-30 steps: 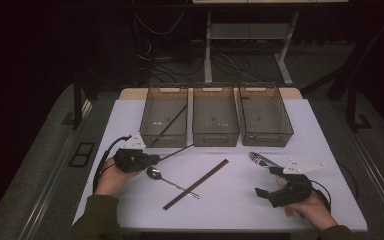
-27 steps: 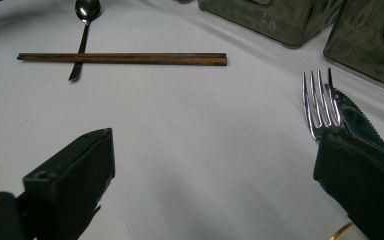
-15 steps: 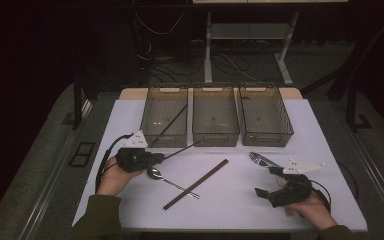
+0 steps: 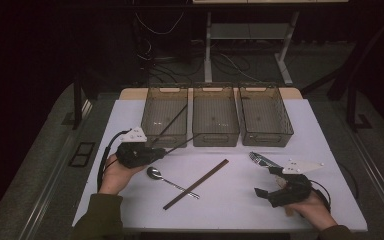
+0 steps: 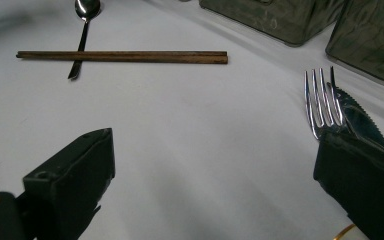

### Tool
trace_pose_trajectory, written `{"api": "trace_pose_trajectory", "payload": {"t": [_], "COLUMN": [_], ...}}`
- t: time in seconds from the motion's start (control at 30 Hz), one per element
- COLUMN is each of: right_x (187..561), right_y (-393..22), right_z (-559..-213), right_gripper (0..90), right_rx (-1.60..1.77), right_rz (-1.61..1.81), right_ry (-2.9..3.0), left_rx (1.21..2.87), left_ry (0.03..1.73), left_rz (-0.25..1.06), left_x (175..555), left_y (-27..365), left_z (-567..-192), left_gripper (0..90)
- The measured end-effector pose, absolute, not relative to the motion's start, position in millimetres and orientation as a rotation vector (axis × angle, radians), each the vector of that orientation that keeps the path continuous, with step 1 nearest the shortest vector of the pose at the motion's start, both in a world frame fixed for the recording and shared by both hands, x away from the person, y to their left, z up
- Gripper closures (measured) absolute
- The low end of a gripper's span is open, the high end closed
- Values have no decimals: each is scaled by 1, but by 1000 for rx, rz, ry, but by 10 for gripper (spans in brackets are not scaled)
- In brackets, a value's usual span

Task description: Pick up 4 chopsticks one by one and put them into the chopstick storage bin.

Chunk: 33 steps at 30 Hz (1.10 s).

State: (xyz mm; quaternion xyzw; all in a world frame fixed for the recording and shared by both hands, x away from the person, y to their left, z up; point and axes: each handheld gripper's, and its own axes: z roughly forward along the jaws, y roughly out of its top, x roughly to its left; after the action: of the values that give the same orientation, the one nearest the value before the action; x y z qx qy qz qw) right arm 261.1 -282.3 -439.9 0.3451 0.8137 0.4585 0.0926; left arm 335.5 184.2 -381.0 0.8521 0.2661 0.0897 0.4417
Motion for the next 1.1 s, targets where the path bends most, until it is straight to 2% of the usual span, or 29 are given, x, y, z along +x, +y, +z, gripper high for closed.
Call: {"api": "trace_pose_trajectory", "payload": {"t": [0.3, 1.1], "right_x": [261, 261], "right_y": [-282, -282], "right_z": [-440, -440], "right_gripper": [32, 32], "right_rx": [1028, 1033], "right_rz": [1361, 1367], "right_ry": [2417, 2412], "left_rx": [2106, 2081], "left_ry": [735, 869], "left_rz": [271, 322], "left_x": [341, 392], "left_y": [180, 173], "left_z": [-376, -366], "left_gripper": [859, 859]}}
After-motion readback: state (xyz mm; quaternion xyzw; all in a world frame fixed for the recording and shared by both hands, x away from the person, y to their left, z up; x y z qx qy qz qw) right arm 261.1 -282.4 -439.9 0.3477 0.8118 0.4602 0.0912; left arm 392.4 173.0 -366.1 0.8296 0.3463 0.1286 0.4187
